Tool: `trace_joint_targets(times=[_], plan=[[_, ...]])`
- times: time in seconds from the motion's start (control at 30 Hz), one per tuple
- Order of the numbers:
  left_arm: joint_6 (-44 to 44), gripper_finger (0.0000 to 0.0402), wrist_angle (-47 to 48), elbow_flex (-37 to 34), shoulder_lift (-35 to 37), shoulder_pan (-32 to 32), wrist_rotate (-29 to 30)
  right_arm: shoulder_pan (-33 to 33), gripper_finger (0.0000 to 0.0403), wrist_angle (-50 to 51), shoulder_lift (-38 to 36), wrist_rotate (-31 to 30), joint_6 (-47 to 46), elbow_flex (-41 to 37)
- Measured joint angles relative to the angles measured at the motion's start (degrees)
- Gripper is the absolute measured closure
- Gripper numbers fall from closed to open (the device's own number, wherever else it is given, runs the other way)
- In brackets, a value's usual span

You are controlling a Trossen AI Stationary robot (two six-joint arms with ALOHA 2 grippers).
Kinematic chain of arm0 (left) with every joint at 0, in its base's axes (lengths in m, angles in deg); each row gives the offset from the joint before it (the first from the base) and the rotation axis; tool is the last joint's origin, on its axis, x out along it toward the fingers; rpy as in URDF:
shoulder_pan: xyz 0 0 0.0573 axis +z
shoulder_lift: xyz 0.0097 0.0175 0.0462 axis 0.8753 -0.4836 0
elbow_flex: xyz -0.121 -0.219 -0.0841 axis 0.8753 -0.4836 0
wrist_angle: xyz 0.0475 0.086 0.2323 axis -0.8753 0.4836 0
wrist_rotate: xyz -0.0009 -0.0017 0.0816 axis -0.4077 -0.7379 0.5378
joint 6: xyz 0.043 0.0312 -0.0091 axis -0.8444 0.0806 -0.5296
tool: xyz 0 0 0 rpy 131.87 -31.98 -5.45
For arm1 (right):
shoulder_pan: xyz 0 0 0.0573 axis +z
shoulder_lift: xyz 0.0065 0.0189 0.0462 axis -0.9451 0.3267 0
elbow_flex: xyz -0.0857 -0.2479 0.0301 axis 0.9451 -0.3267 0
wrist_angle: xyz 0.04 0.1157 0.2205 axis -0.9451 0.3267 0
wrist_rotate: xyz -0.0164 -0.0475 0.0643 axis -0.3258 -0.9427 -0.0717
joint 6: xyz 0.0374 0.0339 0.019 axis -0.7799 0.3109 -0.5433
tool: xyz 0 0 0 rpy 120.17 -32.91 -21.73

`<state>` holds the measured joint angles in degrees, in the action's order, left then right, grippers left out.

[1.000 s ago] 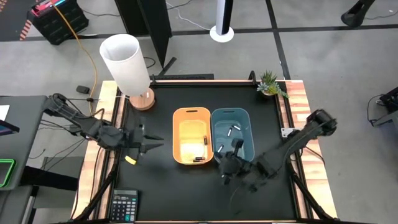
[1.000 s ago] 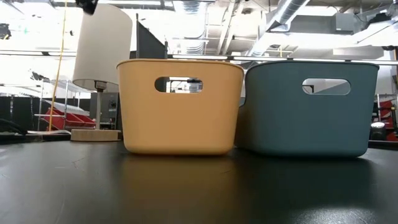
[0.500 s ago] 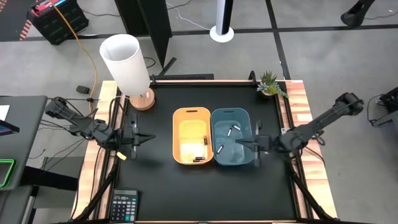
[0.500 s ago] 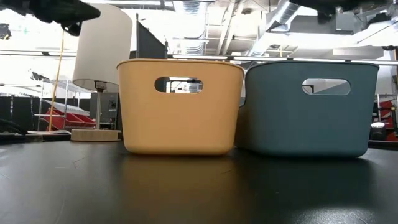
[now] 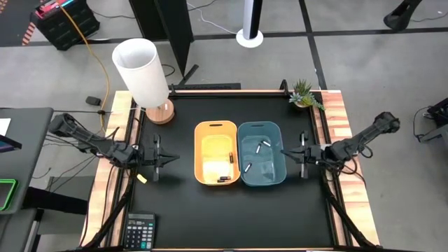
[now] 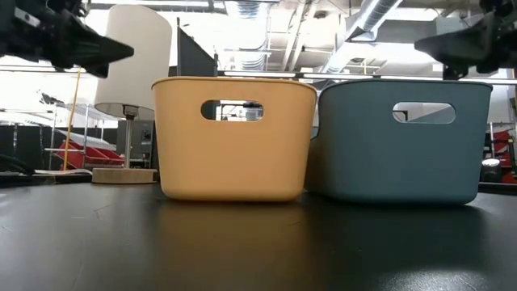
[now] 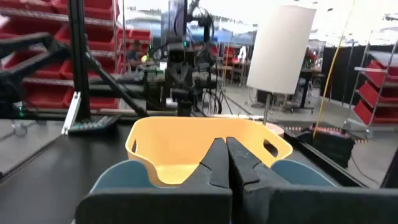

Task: Sort batteries
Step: Return to Home Position

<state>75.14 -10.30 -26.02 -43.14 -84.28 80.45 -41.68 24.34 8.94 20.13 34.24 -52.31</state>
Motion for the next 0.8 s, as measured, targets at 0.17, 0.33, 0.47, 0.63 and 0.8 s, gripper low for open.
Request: trace_joint_targets(times=[0.17, 0.33, 0.47, 0.63, 0.8], plan=[[0.77, 0.0401, 0.24, -0.75, 0.05, 3.03, -4.52, 0.0, 0.0403, 8.69, -8.83, 0.82, -0.27, -0.97], [-1.45, 0.0401, 1.19, -0.75, 2.51, 6.4, -8.69, 0.0, 0.0403, 16.74, -15.44, 0.83, -1.45, -1.0], [-1.38, 0.0401, 3.22, -0.73, 6.32, 9.65, -13.15, -0.04, 0.0403, 17.59, -15.44, 1.12, -1.89, -1.0], [0.43, 0.0401, 8.4, -0.73, 10.83, 12.9, -17.34, 0.0, 0.0403, 17.64, -15.44, 1.12, -2.12, -1.0], [0.86, 0.0401, 10.4, -0.76, 13.58, 14.01, -18.78, -0.02, 0.0403, 17.69, -15.42, 1.13, -2.81, -1.03]])
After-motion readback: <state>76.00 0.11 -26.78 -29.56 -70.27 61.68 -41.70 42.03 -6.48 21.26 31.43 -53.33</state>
